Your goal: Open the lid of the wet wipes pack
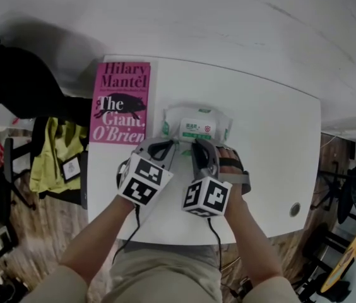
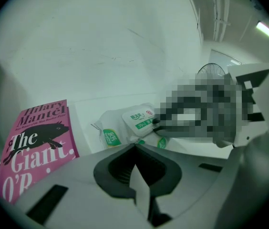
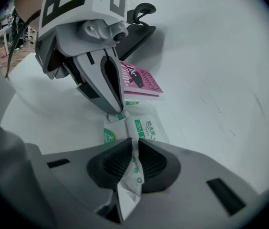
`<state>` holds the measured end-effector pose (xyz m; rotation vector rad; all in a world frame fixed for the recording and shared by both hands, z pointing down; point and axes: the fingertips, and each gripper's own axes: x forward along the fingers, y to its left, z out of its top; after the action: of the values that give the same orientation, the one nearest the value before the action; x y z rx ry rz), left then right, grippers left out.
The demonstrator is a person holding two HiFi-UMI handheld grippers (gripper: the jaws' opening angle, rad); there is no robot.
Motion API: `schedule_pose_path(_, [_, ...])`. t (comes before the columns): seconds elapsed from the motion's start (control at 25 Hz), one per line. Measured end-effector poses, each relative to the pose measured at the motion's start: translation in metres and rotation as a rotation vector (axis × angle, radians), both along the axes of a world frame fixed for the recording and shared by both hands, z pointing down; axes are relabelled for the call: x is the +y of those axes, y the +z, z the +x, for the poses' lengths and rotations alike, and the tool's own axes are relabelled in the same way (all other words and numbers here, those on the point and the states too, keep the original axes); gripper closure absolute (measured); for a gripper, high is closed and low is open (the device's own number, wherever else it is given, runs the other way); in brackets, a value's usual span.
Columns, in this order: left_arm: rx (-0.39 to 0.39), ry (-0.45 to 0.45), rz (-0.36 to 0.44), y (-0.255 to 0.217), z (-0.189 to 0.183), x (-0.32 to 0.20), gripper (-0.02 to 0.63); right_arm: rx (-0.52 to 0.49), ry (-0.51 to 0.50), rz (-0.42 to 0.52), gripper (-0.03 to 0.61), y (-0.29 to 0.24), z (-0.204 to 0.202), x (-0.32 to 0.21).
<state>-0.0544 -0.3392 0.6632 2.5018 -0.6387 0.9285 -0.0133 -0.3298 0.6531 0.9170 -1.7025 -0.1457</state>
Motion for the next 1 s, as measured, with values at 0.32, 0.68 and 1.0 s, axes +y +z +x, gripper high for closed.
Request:
schedule_pose_path(0.32, [-0.047, 0.009, 0.037, 0.004, 0.002, 0.000, 0.592, -0.079, 0.005, 0.003, 0.548, -0.024, 0.004, -0.004])
schedule_pose_path(0.68, [-0.037, -0.014, 0.012, 0.004, 0.001, 0.000, 0.592, -0.203, 0.075, 0.100, 0.535, -0.061, 0.026, -0.046])
schedule_pose_path(1.0, [0.000, -0.040, 0.016, 0.002, 0.000, 0.000, 0.594, -0.416, 0.220, 0.154, 0.512, -0.057, 0.043, -0.086])
